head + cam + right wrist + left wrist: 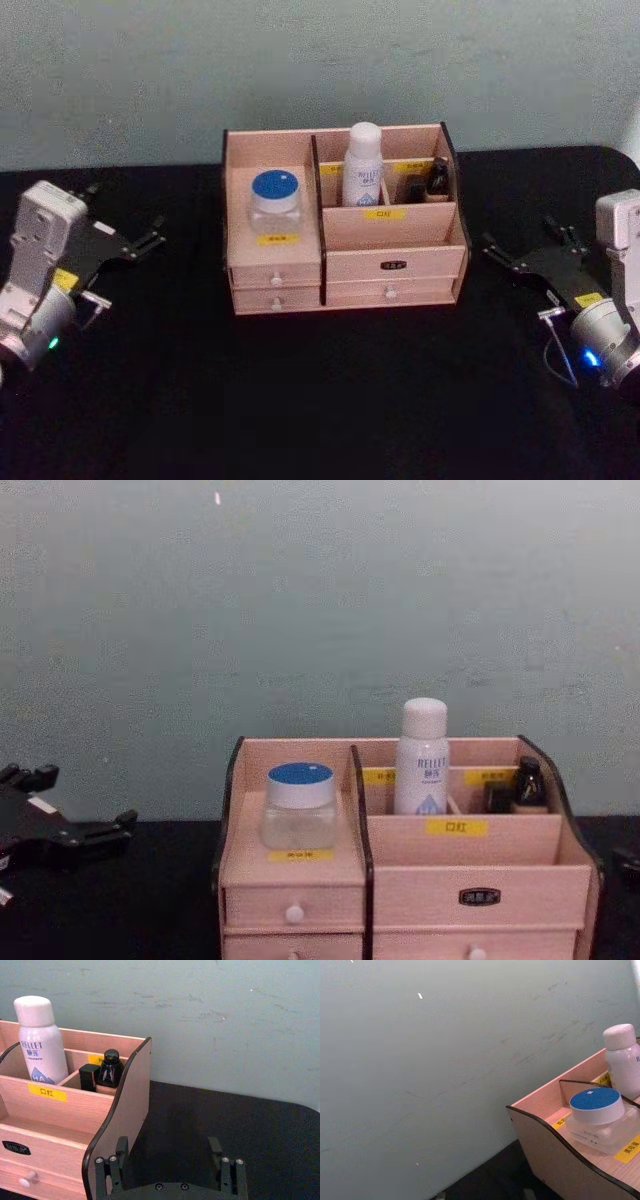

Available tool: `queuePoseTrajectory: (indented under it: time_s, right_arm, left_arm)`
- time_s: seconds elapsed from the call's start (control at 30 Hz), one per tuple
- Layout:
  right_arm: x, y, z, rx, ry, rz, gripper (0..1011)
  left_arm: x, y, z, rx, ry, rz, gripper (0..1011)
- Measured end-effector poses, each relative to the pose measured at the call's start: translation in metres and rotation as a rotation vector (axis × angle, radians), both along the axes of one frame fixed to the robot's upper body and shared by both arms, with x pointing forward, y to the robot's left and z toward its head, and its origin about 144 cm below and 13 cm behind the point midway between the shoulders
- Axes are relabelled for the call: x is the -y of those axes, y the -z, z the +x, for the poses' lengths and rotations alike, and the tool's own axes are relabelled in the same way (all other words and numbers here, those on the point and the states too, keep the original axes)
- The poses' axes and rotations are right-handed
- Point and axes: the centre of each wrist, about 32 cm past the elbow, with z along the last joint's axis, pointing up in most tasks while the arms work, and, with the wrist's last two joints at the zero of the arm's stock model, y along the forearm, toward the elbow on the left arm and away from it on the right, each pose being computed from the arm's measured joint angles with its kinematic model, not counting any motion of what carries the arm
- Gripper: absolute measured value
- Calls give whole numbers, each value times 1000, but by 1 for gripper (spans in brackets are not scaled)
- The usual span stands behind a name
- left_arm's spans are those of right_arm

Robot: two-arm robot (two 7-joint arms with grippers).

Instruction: Pick up the facial cleanser and watermelon frost from the table and place them into the tiered storage box.

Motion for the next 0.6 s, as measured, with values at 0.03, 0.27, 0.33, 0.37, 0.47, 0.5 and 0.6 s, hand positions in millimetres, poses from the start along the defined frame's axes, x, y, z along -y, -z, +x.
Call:
queuePoseTrajectory:
  time_s: [0.03,0.27,0.33,0.37,0.47,0.5,0.6]
  right_arm:
    - [0,0,0,0,0,0,1000]
    - [0,0,0,0,0,0,1000]
    - [0,0,0,0,0,0,1000]
    - [0,0,0,0,0,0,1000]
    - [0,0,0,0,0,0,1000]
    - [0,0,0,0,0,0,1000]
    - [0,0,0,0,0,0,1000]
  left_arm:
    - [0,0,0,0,0,0,1001]
    - [0,0,0,0,0,0,1001]
    - [0,0,0,0,0,0,1001]
    - [0,0,0,0,0,0,1001]
    - [0,0,0,0,0,0,1001]
    - [0,0,0,0,0,0,1001]
    - [0,0,0,0,0,0,1001]
